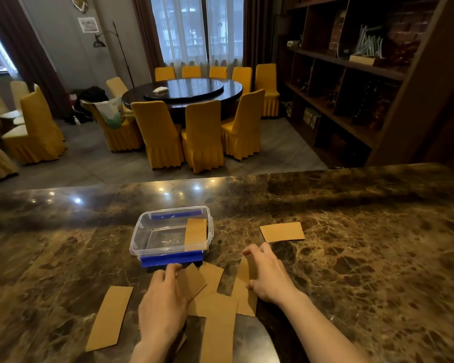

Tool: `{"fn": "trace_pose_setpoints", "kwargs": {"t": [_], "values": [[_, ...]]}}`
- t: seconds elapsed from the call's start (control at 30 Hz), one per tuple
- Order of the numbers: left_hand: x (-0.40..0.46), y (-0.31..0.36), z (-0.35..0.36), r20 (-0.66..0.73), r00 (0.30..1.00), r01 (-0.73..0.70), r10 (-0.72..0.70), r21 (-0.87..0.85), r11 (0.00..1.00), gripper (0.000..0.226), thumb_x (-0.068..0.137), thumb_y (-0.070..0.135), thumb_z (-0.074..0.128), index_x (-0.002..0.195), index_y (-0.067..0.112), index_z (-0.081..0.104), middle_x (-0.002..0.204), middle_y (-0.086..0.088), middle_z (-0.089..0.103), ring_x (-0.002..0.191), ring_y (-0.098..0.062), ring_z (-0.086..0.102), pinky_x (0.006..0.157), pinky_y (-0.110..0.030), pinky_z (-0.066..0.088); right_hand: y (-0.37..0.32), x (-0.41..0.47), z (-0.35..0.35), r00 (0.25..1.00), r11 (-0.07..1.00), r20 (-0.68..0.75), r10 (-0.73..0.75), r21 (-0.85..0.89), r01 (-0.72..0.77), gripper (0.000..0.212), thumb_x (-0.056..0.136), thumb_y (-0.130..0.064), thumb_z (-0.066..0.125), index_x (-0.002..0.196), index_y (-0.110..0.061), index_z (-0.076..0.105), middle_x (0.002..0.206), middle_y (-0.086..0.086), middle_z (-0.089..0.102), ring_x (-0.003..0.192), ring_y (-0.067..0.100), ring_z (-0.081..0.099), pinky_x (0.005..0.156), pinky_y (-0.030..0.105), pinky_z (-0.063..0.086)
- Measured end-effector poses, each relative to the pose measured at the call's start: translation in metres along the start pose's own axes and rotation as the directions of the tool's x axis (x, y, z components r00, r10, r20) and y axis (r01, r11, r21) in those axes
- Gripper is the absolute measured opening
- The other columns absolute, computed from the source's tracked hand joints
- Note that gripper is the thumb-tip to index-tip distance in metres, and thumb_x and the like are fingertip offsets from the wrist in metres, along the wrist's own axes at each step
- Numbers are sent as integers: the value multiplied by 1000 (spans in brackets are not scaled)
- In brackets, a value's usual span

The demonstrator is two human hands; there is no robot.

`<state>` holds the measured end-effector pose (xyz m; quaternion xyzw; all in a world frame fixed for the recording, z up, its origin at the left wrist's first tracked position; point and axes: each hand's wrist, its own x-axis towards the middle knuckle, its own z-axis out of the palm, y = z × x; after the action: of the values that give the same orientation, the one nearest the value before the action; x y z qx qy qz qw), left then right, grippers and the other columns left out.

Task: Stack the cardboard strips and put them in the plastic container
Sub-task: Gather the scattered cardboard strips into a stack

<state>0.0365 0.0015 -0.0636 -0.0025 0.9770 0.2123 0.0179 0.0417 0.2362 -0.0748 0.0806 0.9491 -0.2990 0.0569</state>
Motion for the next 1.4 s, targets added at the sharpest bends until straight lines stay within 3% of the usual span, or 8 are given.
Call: {"fn": "trace_pose_setpoints", "kwargs": {"t": [0.2,0.37,0.53,0.7,0.87,1.1,1.27,1.4], "values": [[9,6,-13,-45,999,-19,3,-359,933,44,88,5,75,105,42,57,105,13,68,103,-13,68,90,-42,61,17,8,-21,996,975,-43,78,213,-67,34,88,-7,74,113,-28,66,120,-1,55,112,21,55,94,29,44],[18,30,-4,-29,987,-151,157,-492,857,50,91,0,70,106,47,58,111,20,64,98,2,61,76,-19,56,33,4,-55,997,877,-34,66,479,-42,26,88,0,65,82,-25,62,93,3,67,87,17,64,83,38,58],[23,58,22,38,969,-196,243,-482,854,42,95,4,64,109,44,60,115,17,63,105,-7,63,74,-25,61,46,-10,-46,1000,903,-2,21,428,-18,24,82,6,72,82,-17,64,90,7,72,89,22,71,92,47,60],[13,86,44,132,925,-264,356,-449,854,35,99,16,61,99,50,63,106,24,66,102,1,65,78,-20,58,52,-19,-24,989,936,-118,87,349,-41,32,77,-16,84,82,-29,55,89,-2,67,88,19,63,77,34,54],[4,99,51,153,874,-341,461,-482,807,39,95,12,66,114,45,62,113,25,66,107,9,60,92,-19,55,54,-22,-20,990,934,-129,52,358,-3,54,76,-20,86,109,-38,49,105,-8,66,101,16,64,89,40,56],[9,66,32,150,935,-188,320,-558,808,51,91,3,71,128,36,55,112,7,70,97,-5,70,88,-31,63,57,-21,-17,982,929,-181,61,369,11,36,79,-18,85,99,-36,61,97,-7,68,95,20,62,85,41,56],[23,24,13,16,984,-171,179,-231,958,32,94,33,70,124,36,59,118,12,71,102,0,65,90,-25,57,52,-18,-17,975,925,-216,52,378,34,30,84,-15,80,94,-34,60,99,-10,66,101,18,60,89,40,54],[23,25,20,139,986,-115,90,185,976,67,85,62,68,142,35,46,133,6,61,122,-14,57,102,-33,52,50,-18,-12,983,952,-176,-49,288,99,27,89,-16,75,99,-36,60,103,-17,65,104,11,58,91,37,50]]}}
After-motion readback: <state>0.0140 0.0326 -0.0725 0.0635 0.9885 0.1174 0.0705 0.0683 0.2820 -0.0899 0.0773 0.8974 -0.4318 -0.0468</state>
